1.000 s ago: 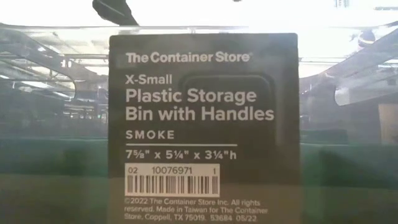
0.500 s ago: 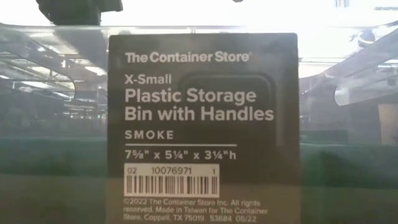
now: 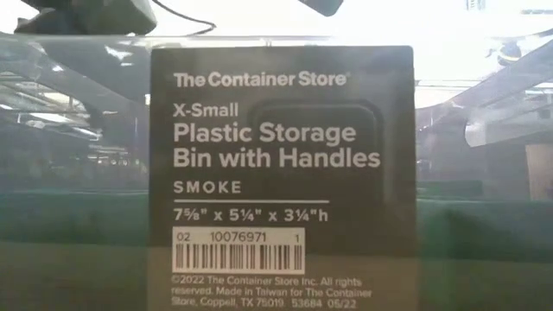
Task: Sort blocks
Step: Put the blue game piece into the top right black bin
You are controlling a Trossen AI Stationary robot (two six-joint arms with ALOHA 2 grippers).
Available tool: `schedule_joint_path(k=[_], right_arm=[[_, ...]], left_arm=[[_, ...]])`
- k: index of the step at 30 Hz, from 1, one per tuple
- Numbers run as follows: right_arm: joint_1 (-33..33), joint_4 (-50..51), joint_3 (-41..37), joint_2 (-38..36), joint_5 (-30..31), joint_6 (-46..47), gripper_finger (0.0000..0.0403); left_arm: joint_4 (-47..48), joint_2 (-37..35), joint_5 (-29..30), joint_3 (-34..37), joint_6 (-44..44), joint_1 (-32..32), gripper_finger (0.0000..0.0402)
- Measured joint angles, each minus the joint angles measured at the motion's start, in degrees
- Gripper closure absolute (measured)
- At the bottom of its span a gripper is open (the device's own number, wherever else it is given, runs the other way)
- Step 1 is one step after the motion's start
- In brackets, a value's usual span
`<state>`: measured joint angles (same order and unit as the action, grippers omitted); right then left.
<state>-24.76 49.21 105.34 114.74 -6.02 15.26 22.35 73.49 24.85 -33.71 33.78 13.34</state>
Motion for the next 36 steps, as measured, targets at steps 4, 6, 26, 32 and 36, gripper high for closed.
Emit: schedule_joint_path(k=[4,6,26,32,36], right_arm=[[0.4,0.0,0.0,0.0,-0.1,-0.7,0.0160],[0.6,0.0,0.0,0.0,-0.1,-1.2,0.0160],[0.5,0.0,0.0,0.0,-0.1,1.9,0.0160],[0.3,0.0,0.0,0.0,-0.1,2.1,0.0161],[0.3,0.1,0.0,0.0,-0.1,2.1,0.0171]], left_arm=[[-5.9,0.4,-0.6,0.5,0.0,0.0,0.0068],[-6.2,1.1,-0.8,0.5,-0.8,0.0,0.0068],[-8.4,13.2,-6.2,0.3,0.6,0.1,0.0078],[-9.0,12.8,-7.1,0.3,0.4,0.1,0.0157],[-9.1,12.8,-8.5,0.2,0.4,0.1,0.0246]])
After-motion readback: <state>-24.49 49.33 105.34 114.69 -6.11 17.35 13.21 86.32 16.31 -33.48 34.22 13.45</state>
